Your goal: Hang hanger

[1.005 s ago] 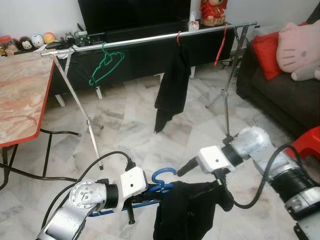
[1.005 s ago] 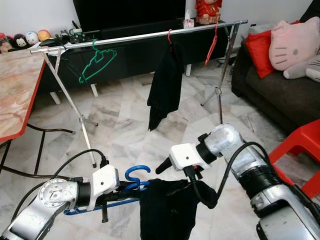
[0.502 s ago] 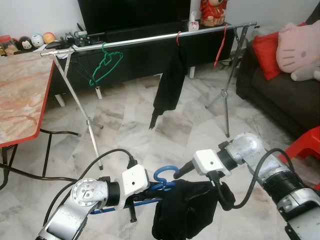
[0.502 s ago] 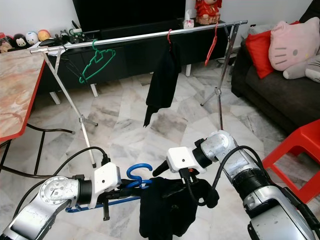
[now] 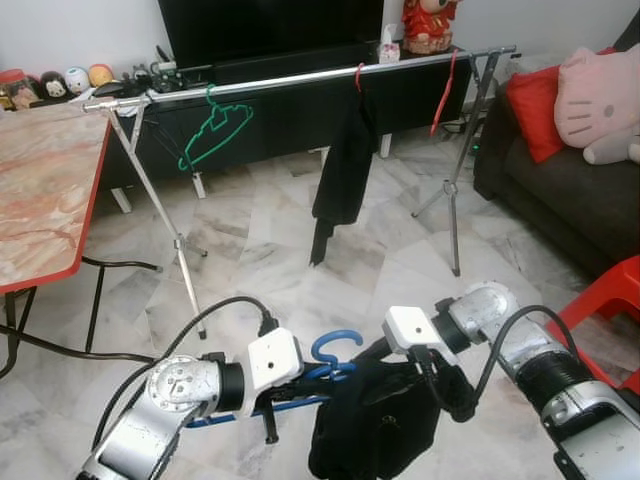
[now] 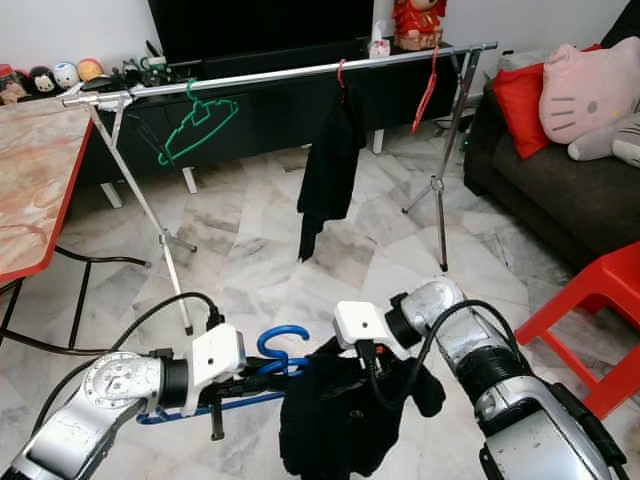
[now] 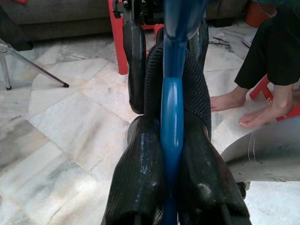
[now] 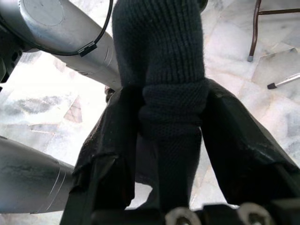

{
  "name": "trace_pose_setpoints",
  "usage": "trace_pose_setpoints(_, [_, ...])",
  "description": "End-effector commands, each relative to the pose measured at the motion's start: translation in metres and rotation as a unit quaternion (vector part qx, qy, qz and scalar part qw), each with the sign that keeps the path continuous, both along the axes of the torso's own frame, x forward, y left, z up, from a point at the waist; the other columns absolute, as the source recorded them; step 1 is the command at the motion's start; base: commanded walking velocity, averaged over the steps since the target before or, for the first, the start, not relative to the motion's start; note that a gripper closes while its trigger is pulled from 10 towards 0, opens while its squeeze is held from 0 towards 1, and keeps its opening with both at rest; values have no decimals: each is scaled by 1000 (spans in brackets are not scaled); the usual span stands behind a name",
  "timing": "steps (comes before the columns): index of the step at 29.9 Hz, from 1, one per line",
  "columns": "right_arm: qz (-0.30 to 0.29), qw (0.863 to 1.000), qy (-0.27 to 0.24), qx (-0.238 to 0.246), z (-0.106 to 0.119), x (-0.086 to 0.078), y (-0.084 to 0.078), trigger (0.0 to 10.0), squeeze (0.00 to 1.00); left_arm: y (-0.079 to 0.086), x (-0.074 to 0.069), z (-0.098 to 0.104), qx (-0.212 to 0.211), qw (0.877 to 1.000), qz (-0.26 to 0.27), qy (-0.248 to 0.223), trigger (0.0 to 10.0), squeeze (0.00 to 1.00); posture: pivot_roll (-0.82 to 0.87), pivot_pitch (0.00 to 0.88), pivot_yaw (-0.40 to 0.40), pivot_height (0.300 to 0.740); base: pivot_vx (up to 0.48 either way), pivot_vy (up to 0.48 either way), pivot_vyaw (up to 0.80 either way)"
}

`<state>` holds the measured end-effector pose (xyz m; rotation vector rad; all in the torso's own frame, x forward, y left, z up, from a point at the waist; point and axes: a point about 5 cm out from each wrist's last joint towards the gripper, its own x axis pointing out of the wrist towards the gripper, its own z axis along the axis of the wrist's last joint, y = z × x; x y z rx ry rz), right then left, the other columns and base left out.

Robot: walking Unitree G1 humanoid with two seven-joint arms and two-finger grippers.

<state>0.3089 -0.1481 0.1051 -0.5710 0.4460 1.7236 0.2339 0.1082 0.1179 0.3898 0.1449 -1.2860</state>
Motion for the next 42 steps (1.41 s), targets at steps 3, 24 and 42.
trace_pose_setpoints(3, [2,1000,-11,6,6,4,2,0,0,-5,1,10,-12,1000,-14,-20,10000,0,-120,0,16,740,0,0,0])
trace_pose_setpoints(24, [5,1000,-13,9,6,5,3,8039,0,-6,2,9,-8,1000,-20,-21,10000,0,-120,0,15,740,0,0,0])
trace_pose_setpoints(42, [63,998,2,-26,11,4,5,0,0,-8,1,9,9,998,-51,-29,10000,0,-114,0,7,740,0,0,0])
